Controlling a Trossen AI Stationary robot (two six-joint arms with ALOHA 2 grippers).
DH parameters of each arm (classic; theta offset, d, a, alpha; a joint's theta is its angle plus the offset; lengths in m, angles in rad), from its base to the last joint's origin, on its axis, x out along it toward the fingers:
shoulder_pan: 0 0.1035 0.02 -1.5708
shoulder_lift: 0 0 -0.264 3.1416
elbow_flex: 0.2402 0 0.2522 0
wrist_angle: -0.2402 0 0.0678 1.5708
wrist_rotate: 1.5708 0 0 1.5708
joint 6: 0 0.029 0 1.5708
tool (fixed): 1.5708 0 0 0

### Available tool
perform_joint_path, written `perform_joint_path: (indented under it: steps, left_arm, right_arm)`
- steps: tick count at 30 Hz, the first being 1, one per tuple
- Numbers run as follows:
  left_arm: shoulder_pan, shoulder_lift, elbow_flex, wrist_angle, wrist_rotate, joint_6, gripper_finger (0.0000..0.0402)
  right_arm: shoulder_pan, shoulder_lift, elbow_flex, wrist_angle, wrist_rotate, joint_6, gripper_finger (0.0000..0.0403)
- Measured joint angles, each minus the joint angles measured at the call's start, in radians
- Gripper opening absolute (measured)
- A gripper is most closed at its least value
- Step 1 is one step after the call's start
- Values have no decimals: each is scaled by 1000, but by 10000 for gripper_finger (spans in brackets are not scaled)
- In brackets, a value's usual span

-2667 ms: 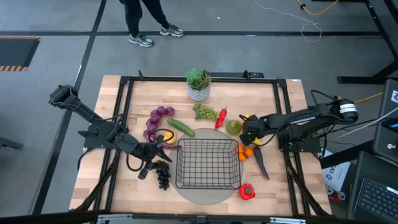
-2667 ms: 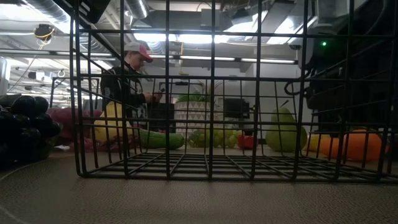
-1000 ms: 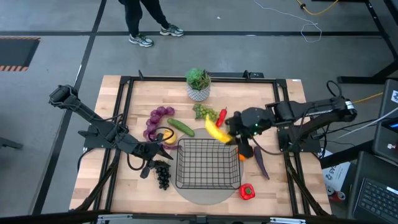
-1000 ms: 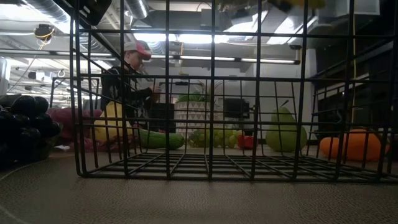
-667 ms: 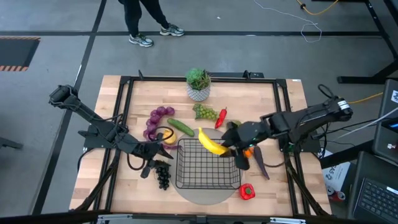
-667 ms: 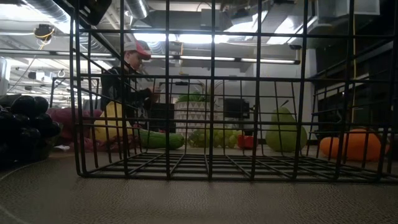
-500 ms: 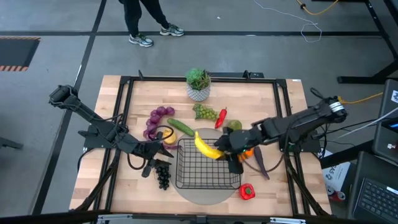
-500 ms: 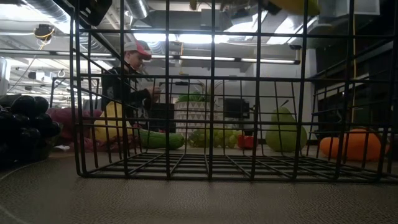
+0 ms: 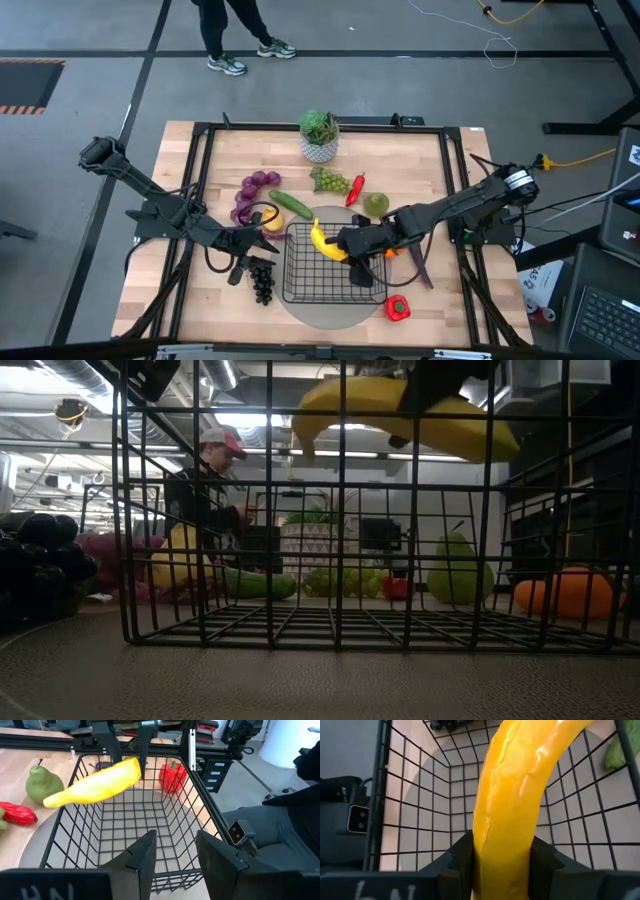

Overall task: Build produce basket
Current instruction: Put the yellow banana into the black wire basket

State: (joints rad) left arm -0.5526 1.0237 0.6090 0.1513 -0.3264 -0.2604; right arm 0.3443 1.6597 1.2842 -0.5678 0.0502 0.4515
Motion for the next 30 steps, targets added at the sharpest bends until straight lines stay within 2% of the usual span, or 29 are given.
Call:
perform_joint_path:
  steps: [12,22,30]
  left_arm:
    - [0,0,0,0,-7,0,133]
    - [0,0,0,0,-7,1,133]
    - [0,0,0,0,-7,1,133]
  right_arm:
    - [0,7,0,3,1,45,121]
    - [0,7,0,5,2,-10,152]
    - [0,7,0,42,2,11,155]
